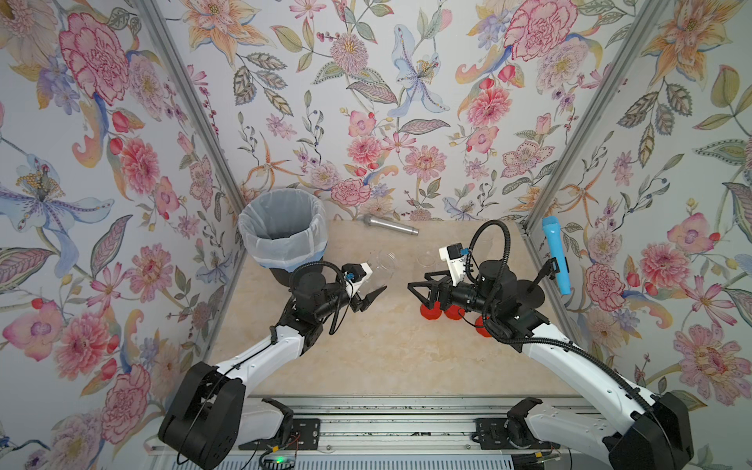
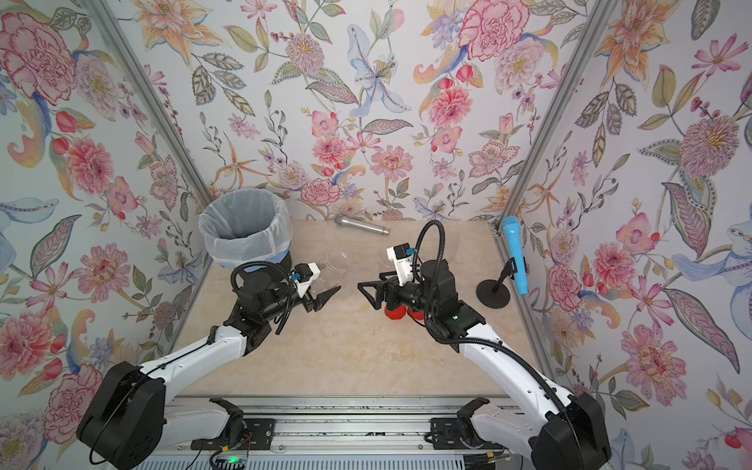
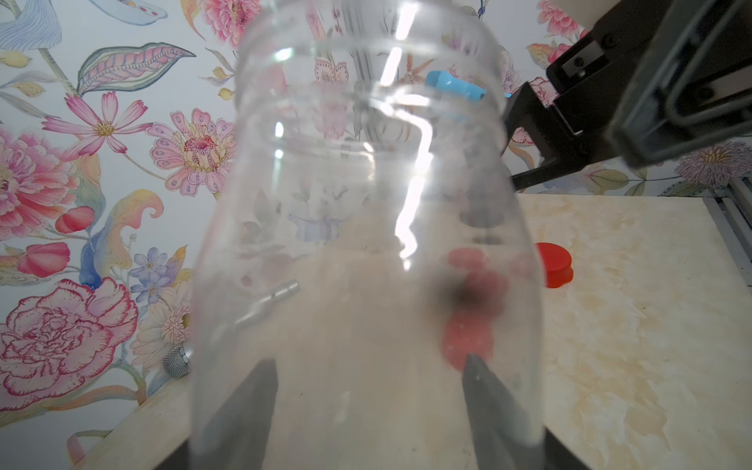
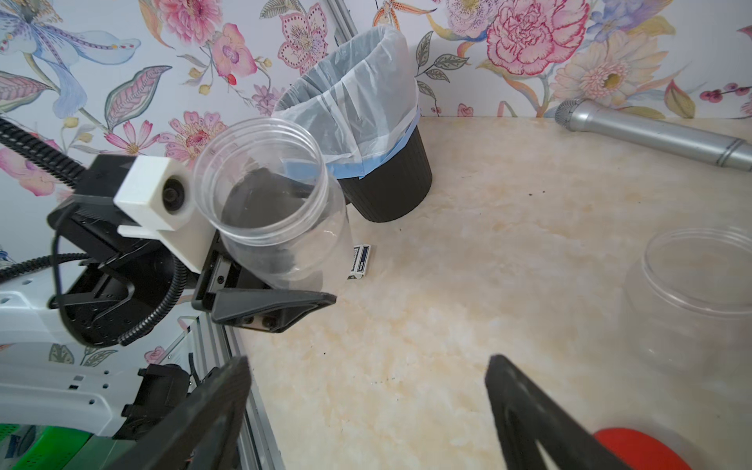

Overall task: Empty moldy peanuts from jars
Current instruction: Place the jar at the center of the board.

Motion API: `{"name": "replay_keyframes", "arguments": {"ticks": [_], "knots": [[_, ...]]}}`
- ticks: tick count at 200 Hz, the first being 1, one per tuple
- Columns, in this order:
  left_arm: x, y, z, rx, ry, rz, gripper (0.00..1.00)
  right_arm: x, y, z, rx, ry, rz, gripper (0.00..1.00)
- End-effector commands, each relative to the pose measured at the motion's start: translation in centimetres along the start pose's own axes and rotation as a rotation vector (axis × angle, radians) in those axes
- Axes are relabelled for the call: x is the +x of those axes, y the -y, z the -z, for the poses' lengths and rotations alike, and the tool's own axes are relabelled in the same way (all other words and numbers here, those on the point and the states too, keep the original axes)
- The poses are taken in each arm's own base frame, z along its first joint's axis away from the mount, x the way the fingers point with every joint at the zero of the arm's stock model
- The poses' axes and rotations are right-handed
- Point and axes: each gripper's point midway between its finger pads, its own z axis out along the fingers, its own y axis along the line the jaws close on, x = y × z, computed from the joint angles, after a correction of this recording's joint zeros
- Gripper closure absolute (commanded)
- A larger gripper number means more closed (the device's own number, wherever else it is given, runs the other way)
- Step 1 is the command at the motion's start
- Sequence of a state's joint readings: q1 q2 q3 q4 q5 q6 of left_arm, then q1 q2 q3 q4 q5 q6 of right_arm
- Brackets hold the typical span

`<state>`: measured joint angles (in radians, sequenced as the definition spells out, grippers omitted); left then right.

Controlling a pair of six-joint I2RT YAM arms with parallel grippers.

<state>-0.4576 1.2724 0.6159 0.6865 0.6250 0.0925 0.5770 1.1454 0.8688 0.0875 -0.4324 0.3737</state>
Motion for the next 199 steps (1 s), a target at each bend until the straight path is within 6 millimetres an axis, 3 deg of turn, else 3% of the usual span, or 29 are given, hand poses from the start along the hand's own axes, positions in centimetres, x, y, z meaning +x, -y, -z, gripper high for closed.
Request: {"name": "replay_keyframes", "arguments": {"ticks": [1,40,46,69,129,199], "knots": [[-1.4,0.6,0.6,0.006,0.078,0.006,0.65,-3.0,-0.5,-0.6,0.035,0.09,0.058,0.06],[0.2,1.0,0.7,0.008,0.051,0.022,0.65,-4.5,-2.2,-2.5,-0.015,0.087,0.074,0.07],[0.4,1.0,0.6,0.008,0.048,0.025,0.65,-4.2,-3.7,-3.1,-0.055,0.075,0.084,0.07],[0.6,1.1,0.4,0.015,0.055,0.032,0.66,-4.7,-5.3,-3.9,-0.102,0.085,0.087,0.07],[1.2,1.4,-0.1,0.038,0.069,0.058,0.67,-4.7,-5.8,-6.5,-0.119,0.066,0.07,0.08],[1.1,1.4,-0.4,0.046,0.089,0.075,0.67,-4.9,-6.4,-8.7,-0.158,0.071,0.061,0.15]]}}
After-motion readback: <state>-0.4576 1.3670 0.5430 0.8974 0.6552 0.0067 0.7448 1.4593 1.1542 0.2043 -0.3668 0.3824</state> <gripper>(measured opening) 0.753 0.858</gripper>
